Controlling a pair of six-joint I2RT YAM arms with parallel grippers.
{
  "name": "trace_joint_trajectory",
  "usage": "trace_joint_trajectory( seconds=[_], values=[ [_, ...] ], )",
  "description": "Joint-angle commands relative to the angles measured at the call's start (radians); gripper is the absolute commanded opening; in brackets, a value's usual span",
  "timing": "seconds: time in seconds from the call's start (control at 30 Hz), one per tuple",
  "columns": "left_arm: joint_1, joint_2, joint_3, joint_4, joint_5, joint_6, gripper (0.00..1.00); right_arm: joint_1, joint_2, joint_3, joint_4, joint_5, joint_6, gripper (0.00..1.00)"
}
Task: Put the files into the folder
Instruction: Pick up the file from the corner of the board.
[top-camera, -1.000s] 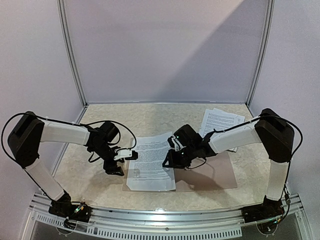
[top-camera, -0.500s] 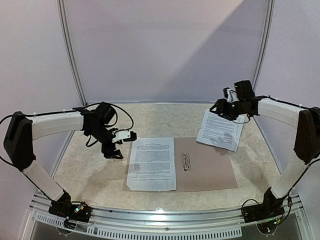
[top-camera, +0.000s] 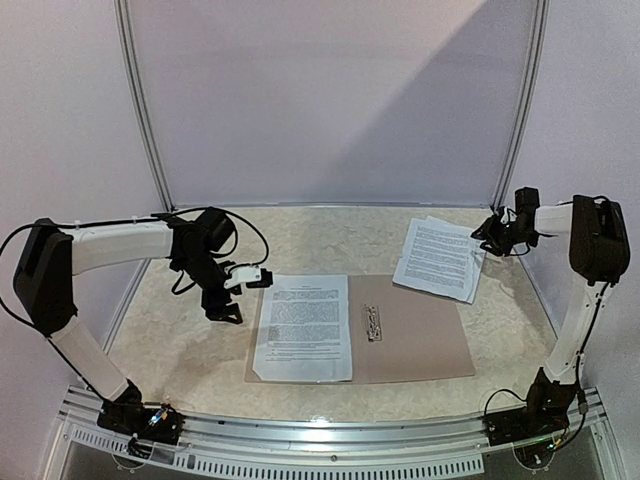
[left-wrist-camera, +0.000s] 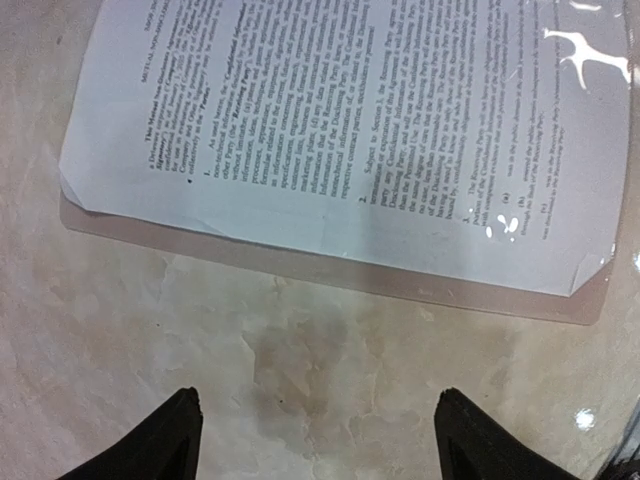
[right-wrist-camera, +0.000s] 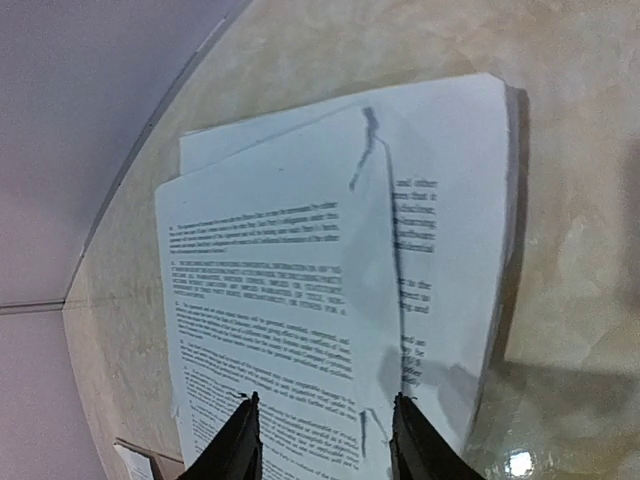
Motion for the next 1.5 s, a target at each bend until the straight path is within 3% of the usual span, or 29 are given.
trace_joint_trajectory(
  seconds=[0.0, 0.47, 1.07, 1.47],
  values=[
    [-0.002, 0.012, -0.013, -0.003, -0.004, -0.009, 0.82, -0.004, 0.046, 0.000, 0.024, -0.053, 0.031, 0.42],
    [-0.005, 0.024, -0.017, 0.014, 0.007, -0.018, 0.82, -0.004, 0.019, -0.111, 0.031, -0.022, 0.051, 0.41],
    [-0.025, 0.047, -0.025, 0.037, -0.018, -0.019, 0.82, -0.004, 0.065, -0.183, 0.284, -0.298, 0.197, 0.31],
    [-0.026, 0.054, -0.025, 0.039, -0.025, -0.015, 0.82, 0.023, 0.162, -0.120, 0.267, -0.330, 0.200, 0.34]
  ],
)
